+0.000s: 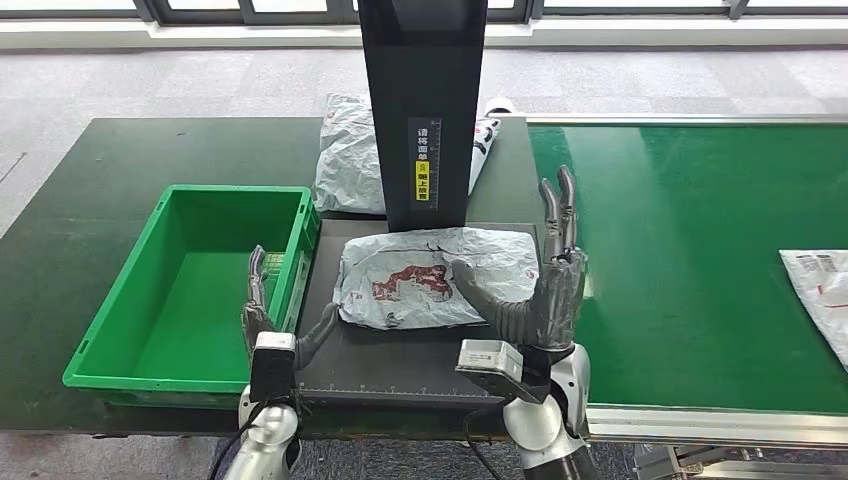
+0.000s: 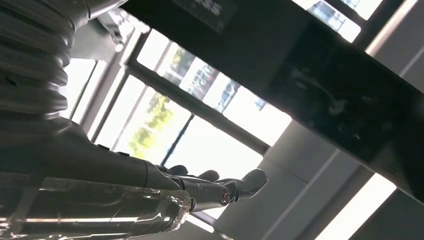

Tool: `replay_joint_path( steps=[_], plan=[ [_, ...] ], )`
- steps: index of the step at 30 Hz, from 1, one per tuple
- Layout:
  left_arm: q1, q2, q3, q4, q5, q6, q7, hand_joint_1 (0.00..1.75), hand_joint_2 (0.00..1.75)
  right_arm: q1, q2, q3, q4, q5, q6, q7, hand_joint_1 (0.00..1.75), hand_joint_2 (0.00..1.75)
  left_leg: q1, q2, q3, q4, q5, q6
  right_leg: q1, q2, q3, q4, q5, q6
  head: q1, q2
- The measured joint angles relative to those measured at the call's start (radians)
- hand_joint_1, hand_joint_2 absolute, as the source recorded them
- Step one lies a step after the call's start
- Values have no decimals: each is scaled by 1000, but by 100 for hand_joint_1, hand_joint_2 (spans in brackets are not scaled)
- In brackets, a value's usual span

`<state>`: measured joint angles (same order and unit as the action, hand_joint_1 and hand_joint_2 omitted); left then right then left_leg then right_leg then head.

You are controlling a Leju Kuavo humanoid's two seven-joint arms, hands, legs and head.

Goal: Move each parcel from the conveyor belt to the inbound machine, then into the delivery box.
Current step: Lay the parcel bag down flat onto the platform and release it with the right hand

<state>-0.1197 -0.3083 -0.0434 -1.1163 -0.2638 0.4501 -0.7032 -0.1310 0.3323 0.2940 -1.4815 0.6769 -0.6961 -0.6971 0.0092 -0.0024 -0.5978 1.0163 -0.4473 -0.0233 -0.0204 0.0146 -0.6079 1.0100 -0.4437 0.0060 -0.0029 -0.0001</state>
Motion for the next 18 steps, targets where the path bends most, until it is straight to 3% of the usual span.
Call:
replay_joint_path(
  steps=[7,12,18],
  plan=[
    [-80,-3,-162,-20,-270,66,0,0,175,49,-4,-84,-226,-10,-4,0,0,175,0,0,-2,1,-1,1,-1,0,0,0,1,2,0,0],
    [-136,-12,-222,-4,-288,66,0,0,175,58,-4,-103,-277,-15,-4,0,0,175,-1,1,-1,1,-1,2,-2,1,0,0,2,2,0,0],
    [-147,-16,-238,6,-288,66,0,0,175,62,-4,-108,-297,-16,-3,0,0,175,-1,1,-1,1,-1,2,-1,1,-1,0,1,2,0,0]
  ],
)
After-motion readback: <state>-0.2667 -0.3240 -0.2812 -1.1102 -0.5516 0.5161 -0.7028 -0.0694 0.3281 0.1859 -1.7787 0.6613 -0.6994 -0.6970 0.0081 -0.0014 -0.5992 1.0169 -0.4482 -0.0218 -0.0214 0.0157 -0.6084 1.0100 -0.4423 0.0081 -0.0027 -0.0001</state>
